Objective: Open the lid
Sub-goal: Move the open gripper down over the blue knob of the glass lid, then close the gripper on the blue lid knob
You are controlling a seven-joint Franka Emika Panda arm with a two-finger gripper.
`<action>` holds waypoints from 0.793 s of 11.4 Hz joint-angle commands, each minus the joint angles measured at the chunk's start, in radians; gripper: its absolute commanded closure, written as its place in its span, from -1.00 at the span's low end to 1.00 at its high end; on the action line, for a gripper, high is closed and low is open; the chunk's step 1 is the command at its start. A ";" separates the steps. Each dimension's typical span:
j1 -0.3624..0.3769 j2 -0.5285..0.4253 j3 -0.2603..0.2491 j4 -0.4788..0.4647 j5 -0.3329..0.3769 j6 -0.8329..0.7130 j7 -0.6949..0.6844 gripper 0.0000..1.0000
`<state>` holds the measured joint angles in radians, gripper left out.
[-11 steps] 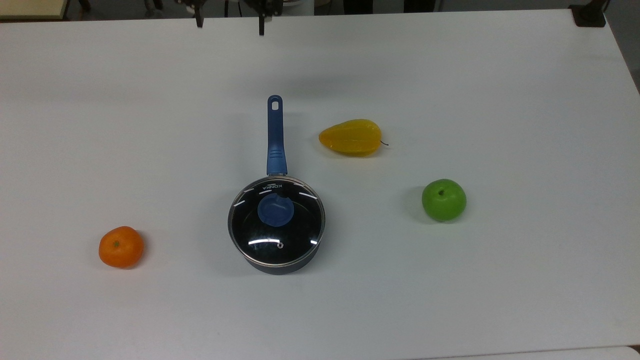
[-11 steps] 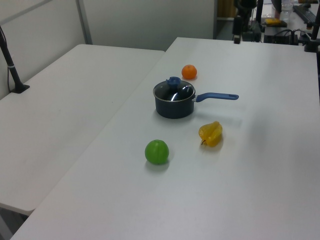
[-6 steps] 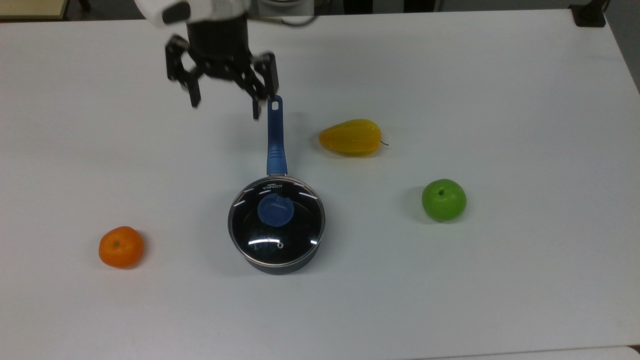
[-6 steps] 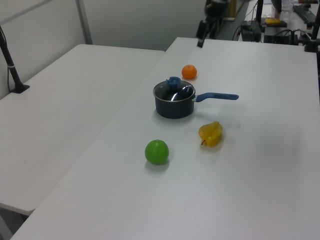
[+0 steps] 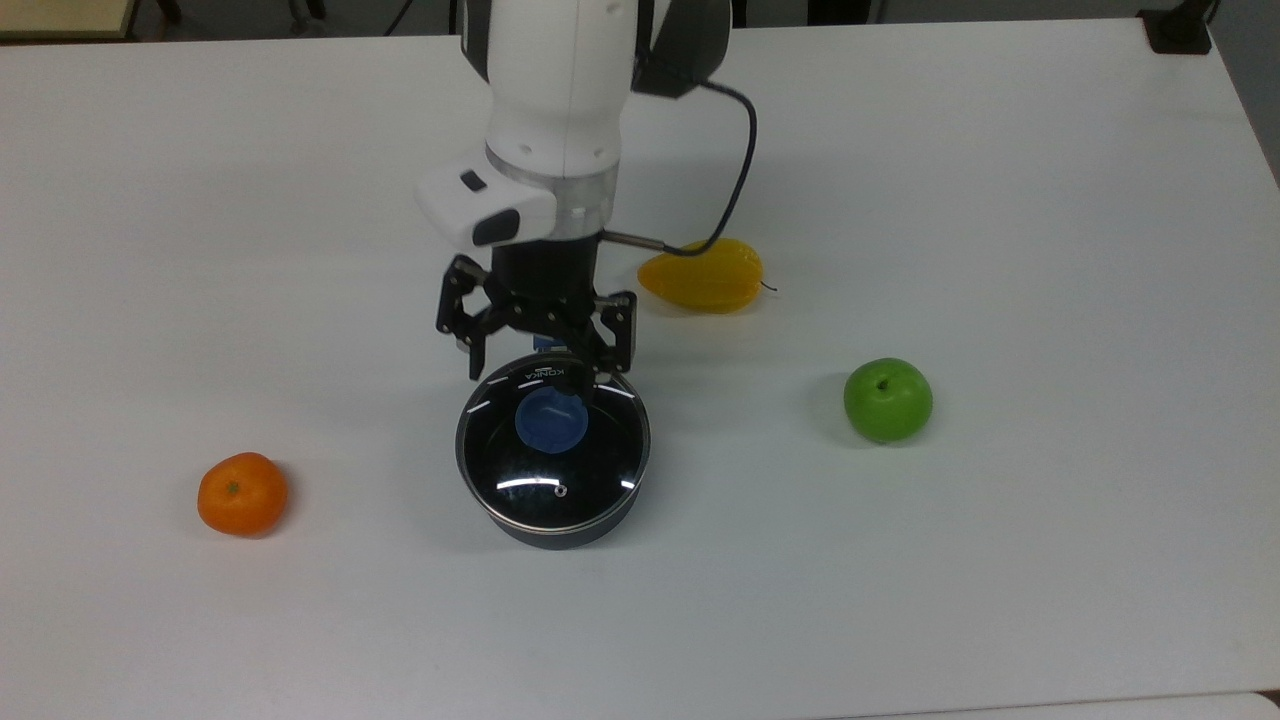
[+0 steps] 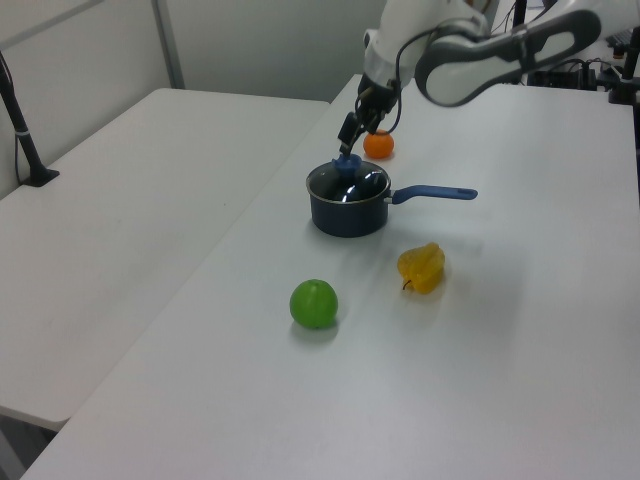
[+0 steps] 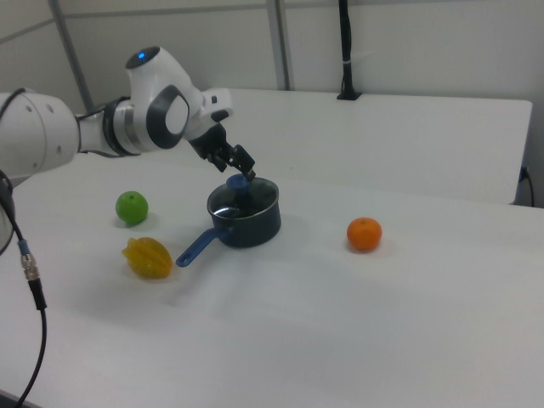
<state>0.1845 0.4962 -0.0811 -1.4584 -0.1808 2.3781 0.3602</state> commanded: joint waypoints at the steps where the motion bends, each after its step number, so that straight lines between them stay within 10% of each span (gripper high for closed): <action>1: 0.018 0.064 -0.008 0.029 -0.023 0.088 0.058 -1.00; 5: 0.027 0.079 -0.008 0.026 -0.035 0.102 0.082 -1.00; 9: 0.027 0.076 -0.008 0.023 -0.058 0.101 0.082 -0.24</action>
<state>0.2023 0.5669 -0.0810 -1.4461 -0.2127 2.4669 0.4146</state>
